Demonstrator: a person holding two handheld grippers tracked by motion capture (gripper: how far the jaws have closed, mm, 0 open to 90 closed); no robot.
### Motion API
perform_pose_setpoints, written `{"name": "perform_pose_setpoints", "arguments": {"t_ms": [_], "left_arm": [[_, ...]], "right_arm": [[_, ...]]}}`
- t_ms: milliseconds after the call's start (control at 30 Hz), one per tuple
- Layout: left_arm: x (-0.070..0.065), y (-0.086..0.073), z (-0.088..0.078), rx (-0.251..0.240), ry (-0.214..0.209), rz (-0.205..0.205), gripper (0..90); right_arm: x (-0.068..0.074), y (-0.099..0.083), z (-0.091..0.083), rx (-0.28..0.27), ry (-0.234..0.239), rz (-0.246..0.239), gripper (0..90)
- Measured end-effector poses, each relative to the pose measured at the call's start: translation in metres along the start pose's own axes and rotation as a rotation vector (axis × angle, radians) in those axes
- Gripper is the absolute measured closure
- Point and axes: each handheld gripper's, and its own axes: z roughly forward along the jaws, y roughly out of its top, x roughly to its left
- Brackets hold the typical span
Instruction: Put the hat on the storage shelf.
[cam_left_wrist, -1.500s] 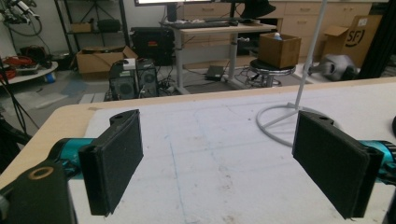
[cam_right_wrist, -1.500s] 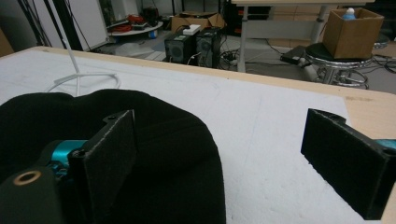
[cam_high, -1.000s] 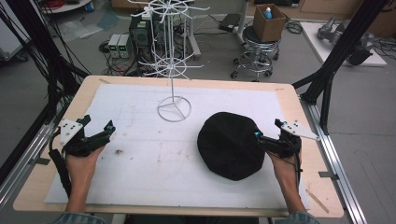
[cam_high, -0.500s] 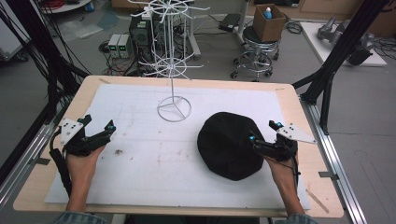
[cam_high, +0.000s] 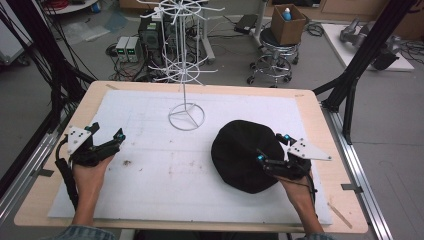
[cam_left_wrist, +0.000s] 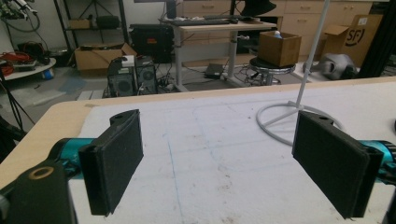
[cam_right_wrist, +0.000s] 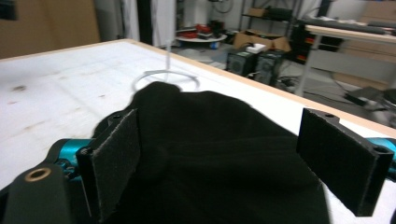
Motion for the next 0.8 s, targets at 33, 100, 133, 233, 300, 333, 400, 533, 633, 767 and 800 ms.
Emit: {"name": "perform_pose_setpoints", "arguments": {"t_ms": [33, 100, 133, 233, 300, 333, 400, 533, 633, 767, 800], "left_arm": [[0.0, 0.0, 0.0, 0.0, 0.001, 0.0, 16.5], [0.001, 0.0, 0.0, 0.001, 0.001, 0.002, 16.5], [0.001, 0.0, 0.0, 0.001, 0.001, 0.001, 16.5], [0.0, 0.0, 0.0, -0.001, -0.002, -0.002, 16.5], [0.0, 0.0, 0.0, 0.0, -0.002, -0.001, 16.5], [0.0, 0.0, 0.0, 0.002, -0.003, -0.001, 16.5], [0.0, 0.0, 0.0, 0.004, -0.004, -0.001, 16.5], [0.0, -0.001, 0.0, 0.0, -0.001, -0.004, 16.5], [0.0, -0.001, 0.0, 0.002, -0.002, -0.004, 16.5], [0.0, -0.001, 0.0, 0.0, 0.0, -0.006, 16.5], [0.0, -0.001, 0.0, -0.002, 0.001, -0.006, 16.6]], "right_arm": [[0.002, 0.0, 0.001, 0.002, 0.019, -0.005, 13.2], [0.005, -0.001, 0.003, 0.001, 0.053, -0.023, 13.1], [0.007, -0.001, 0.004, 0.006, 0.066, -0.03, 13.2], [0.009, -0.002, 0.008, 0.023, 0.075, -0.05, 13.2], [0.009, -0.003, 0.008, 0.035, 0.075, -0.047, 13.2], [0.008, -0.004, 0.01, 0.049, 0.076, -0.044, 13.2], [0.007, -0.006, 0.011, 0.057, 0.075, -0.04, 13.2], [0.008, -0.008, 0.014, 0.081, 0.078, -0.05, 13.3], [0.009, -0.01, 0.016, 0.093, 0.083, -0.06, 13.7], [0.009, -0.011, 0.017, 0.119, 0.079, -0.06, 20.9], [0.008, -0.011, 0.017, 0.124, 0.078, -0.064, 23.1]]}}
